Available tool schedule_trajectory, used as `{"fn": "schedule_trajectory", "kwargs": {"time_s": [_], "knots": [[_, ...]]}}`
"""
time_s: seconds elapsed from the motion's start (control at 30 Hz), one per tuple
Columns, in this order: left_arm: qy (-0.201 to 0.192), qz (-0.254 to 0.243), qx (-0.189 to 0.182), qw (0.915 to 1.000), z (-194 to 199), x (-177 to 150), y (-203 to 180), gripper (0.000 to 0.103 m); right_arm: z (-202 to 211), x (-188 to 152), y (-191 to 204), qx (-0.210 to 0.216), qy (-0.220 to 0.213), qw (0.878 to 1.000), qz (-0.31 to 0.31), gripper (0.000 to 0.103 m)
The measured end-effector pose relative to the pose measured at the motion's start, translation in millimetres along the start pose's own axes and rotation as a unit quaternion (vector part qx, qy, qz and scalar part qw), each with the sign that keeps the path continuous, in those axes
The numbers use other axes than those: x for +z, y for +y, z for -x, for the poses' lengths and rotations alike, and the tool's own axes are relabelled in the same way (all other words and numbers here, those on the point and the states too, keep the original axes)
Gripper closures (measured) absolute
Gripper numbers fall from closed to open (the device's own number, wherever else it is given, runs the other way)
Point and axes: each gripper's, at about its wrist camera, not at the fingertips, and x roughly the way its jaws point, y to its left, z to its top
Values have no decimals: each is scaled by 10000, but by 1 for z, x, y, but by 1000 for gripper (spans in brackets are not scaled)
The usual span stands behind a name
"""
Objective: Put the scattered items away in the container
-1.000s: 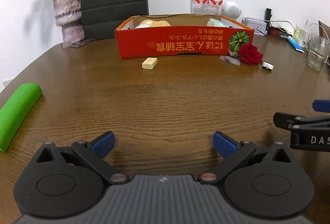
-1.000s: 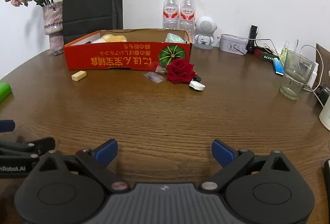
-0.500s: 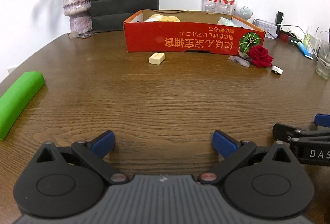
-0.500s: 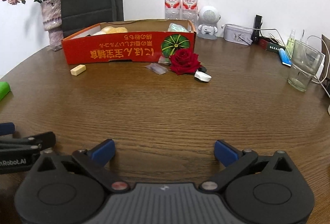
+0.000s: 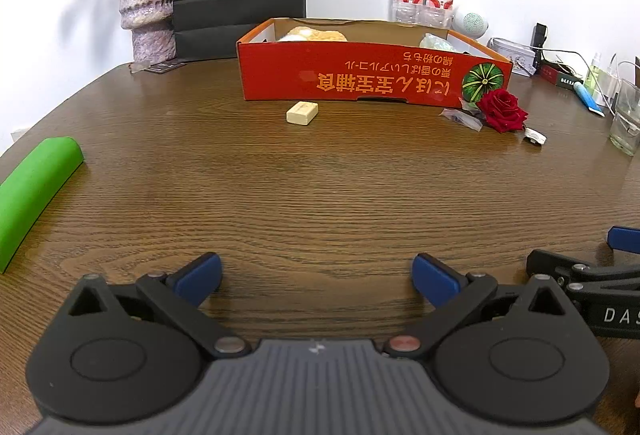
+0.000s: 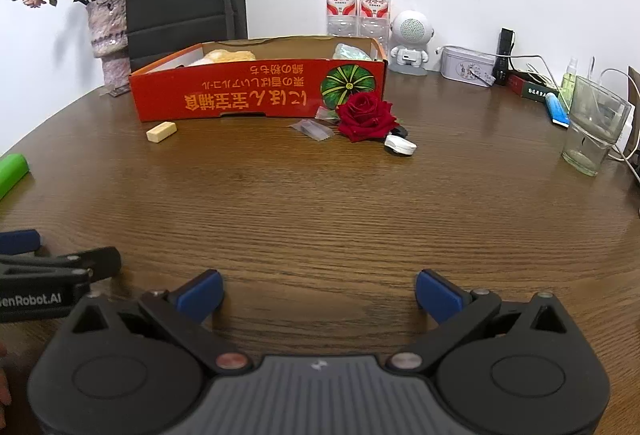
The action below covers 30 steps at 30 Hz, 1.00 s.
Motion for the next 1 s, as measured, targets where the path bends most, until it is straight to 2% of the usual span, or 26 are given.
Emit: {"fn": "schedule_trajectory", "kwargs": {"time_s": [0.37,0.47,0.57,0.6,0.63,0.73,0.8,0.9,0.97,1.0], "knots": [[1,-3,-2,10000,0,0,0,0,-1,0,0,-14,7,10000,13,0],[-41,-114,-227,9997,1,1,4,0,-1,0,0,-4,5,10000,20,0],[-310,-325,-736,9963,0,25,16,0,-3,9,-5,168,121,9996,203,2],[-442,-403,-746,9954,-3,39,20,0,-2,19,-9,217,52,9993,309,9],[-588,-490,-726,9944,-8,53,24,0,0,30,-14,193,-99,9991,366,12],[-821,-844,-782,9900,-41,91,31,1,1,73,-33,12,-690,9969,385,11],[-681,-863,-771,9909,-68,109,35,25,-16,97,-42,61,-805,9962,332,12],[-405,-839,-1061,9900,-99,119,37,29,-59,122,-46,42,-587,9978,299,17],[-283,-875,-1057,9901,-112,118,35,32,-83,130,-44,67,-519,9980,368,17],[-254,-886,-1033,9904,-117,117,34,40,-93,133,-43,78,-453,9982,373,20]]}}
